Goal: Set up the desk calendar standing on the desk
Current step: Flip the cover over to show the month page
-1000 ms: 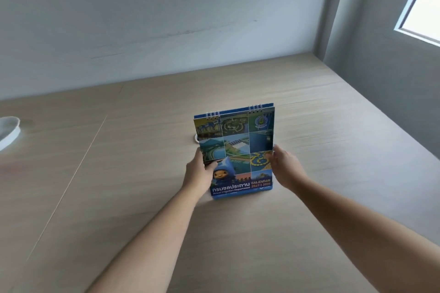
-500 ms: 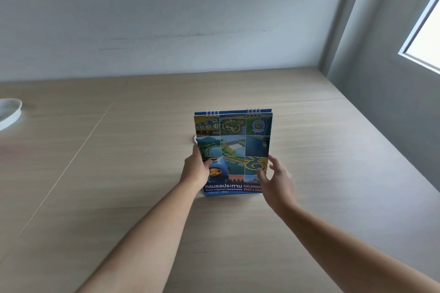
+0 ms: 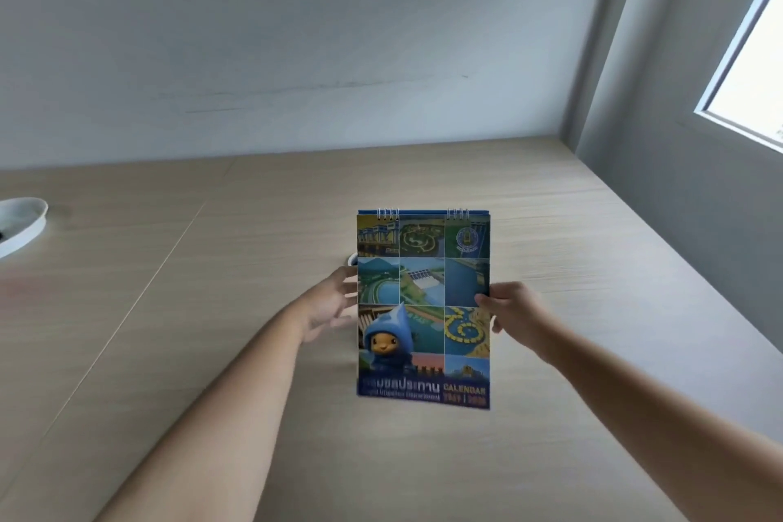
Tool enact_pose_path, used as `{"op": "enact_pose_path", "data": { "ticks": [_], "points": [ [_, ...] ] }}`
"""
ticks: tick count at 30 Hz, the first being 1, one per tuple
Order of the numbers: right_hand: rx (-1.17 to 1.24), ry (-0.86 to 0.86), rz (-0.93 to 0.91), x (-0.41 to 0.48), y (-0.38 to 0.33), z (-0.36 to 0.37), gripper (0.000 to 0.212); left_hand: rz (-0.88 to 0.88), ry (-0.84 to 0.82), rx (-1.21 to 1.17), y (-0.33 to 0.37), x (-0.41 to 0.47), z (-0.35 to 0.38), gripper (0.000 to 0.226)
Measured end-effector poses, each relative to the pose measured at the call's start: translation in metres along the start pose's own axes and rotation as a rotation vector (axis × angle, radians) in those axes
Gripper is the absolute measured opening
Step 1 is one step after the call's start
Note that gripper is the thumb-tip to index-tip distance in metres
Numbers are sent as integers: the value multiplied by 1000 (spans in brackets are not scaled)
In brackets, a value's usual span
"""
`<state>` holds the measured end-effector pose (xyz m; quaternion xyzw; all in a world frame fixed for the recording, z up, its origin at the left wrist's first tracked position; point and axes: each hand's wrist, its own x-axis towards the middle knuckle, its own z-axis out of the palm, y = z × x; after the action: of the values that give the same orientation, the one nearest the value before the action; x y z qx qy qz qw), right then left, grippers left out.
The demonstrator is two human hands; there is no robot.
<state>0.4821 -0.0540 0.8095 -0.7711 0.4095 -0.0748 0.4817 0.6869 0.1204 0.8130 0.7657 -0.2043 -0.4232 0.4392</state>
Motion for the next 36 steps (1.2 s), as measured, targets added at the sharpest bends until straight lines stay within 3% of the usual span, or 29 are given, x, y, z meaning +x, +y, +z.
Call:
{"op": "enact_pose_path", "data": {
  "ticks": [2, 5, 7, 8, 11, 13, 17, 20, 22, 26, 30, 33, 36],
  "points": [
    [98, -110, 7, -16, -13, -18, 29, 27, -7, 9, -1, 0, -8, 67],
    [355, -167, -27, -43, -47, -50, 11, 110, -9, 60, 4, 9, -2, 50],
    [543, -118, -90, -52, -75, -73, 29, 135, 70, -48, 14, 8, 12, 31],
    [622, -106, -142, -53, -90, -83, 28, 159, 133, -56, 15, 9, 18, 27],
    [750, -200, -201, -45, -135, -102, 29, 212, 268, 41, 15, 14, 31, 32],
    [627, -65, -210, -22, -154, -105, 29, 188, 262, 52, 14, 16, 33, 33],
    [162, 315, -170, 36, -160, -94, 17, 178, 263, 96, 14, 20, 34, 34],
    [-28, 204, -34, 62, -142, -70, 8, 183, 263, 109, 14, 17, 35, 35],
    [-156, 131, 103, 69, -126, -52, 18, 197, 258, 129, 13, 17, 35, 35],
    [80, 15, 226, 56, -91, -41, 30, 222, 262, 135, 12, 15, 36, 34],
    [284, -56, 153, 46, -56, -37, 73, 242, 287, 155, 12, 10, 40, 35],
    [406, -16, -2, 38, -39, -22, 69, 246, 316, 174, 15, 9, 39, 35],
    [303, -46, -67, 27, -21, -4, 63, 244, 325, 201, 18, 8, 37, 34]
  ]
}}
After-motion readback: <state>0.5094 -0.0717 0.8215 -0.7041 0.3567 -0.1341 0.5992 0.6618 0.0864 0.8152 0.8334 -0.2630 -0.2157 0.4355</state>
